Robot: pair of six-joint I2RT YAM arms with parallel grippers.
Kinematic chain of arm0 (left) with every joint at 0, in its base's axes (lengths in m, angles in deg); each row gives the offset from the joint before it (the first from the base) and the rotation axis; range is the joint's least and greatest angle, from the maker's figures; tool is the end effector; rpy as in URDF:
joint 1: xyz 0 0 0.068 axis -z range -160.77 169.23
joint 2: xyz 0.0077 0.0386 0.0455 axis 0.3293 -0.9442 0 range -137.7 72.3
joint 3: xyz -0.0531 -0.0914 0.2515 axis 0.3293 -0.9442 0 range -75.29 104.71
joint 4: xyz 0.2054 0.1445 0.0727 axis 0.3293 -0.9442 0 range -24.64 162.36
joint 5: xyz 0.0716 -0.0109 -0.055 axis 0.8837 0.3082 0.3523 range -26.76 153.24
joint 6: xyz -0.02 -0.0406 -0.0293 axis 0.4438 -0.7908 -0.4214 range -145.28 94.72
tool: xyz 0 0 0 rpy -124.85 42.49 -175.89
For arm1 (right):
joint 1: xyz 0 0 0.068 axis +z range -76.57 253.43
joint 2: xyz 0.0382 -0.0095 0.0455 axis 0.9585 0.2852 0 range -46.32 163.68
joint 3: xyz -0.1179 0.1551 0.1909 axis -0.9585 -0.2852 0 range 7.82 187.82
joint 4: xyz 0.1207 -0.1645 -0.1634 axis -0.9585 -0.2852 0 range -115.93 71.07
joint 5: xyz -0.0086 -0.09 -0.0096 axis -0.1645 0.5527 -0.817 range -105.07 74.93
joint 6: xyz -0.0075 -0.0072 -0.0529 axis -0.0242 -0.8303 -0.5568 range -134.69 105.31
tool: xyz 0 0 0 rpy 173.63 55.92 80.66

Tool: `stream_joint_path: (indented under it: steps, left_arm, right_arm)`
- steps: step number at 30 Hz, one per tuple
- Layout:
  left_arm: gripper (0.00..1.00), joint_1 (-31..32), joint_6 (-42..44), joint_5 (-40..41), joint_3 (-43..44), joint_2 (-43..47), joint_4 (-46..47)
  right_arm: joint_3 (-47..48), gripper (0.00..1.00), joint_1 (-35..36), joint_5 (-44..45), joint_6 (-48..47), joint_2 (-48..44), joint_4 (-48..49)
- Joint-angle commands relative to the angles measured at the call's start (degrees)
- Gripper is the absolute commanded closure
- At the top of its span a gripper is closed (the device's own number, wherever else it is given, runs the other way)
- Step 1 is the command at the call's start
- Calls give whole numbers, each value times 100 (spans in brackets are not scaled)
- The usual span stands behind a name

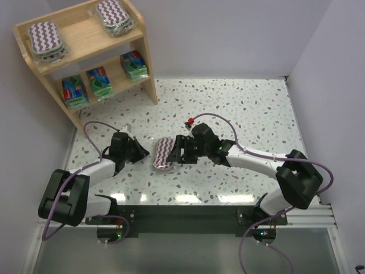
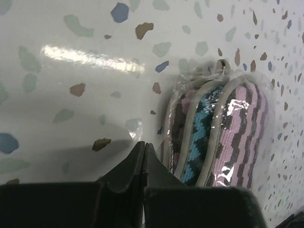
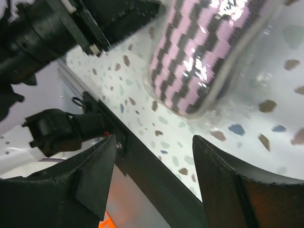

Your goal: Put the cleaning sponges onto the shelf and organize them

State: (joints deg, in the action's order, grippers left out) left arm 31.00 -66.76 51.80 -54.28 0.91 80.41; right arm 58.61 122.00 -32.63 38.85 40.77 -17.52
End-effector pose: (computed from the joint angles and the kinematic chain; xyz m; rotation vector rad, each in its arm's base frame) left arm 0.2127 -0.0515 0.1399 -0.5112 2.3410 -0.6883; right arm 0.2090 0.2531 0.2187 -0.0920 2.4795 1.2438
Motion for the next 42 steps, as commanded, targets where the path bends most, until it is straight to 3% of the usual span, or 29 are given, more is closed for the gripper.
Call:
stream_joint_path:
  steps: [1, 11, 16, 19, 20, 22, 23, 26, 30, 38, 42]
  left_arm:
    - [100, 228, -1, -226, 376, -427, 1337]
    - [100, 1020, 60, -921, 1677, -2043, 2025]
    - [100, 1143, 69, -1282, 1898, -2318, 2201]
    - [100, 1108, 289, -440, 1775, -1669, 1745]
    - [95, 1108, 402, -194, 1731, -1197, 1648]
    - [80, 1108, 482, 501, 1748, -738, 1174]
    - [66, 1108, 578, 685, 1757, -344, 1042]
    - [40, 1082, 553, 1126, 1818, 116, 375]
    - [36, 1003, 264, 1040, 1855, 292, -1109]
    - [33, 1003, -993, 977, 826, 2187, -1692]
    - [29, 985, -1152, 864, 449, 2815, -1702]
  right_arm:
    - [186, 31, 11, 296, -634, -438, -1097]
    - [-165, 28, -111, 1544, -652, -1334, -2056]
    - [-297, 27, -261, 2036, -537, -1660, -2373]
    - [-350, 26, -287, 2160, -564, -1792, -2470]
    - [-376, 26, -287, 2204, -590, -1809, -2479]
    - [-394, 25, -296, 2248, -616, -1827, -2470]
    - [-394, 25, -314, 2248, -669, -1801, -2453]
    - [-342, 22, -331, 2240, -748, -1704, -2470]
    - [-306, 17, -323, 2301, -819, -1695, -2532]
    - [-306, 8, -410, 2284, -933, -1695, -2646]
    - [-324, 6, -489, 2178, -968, -1599, -2585]
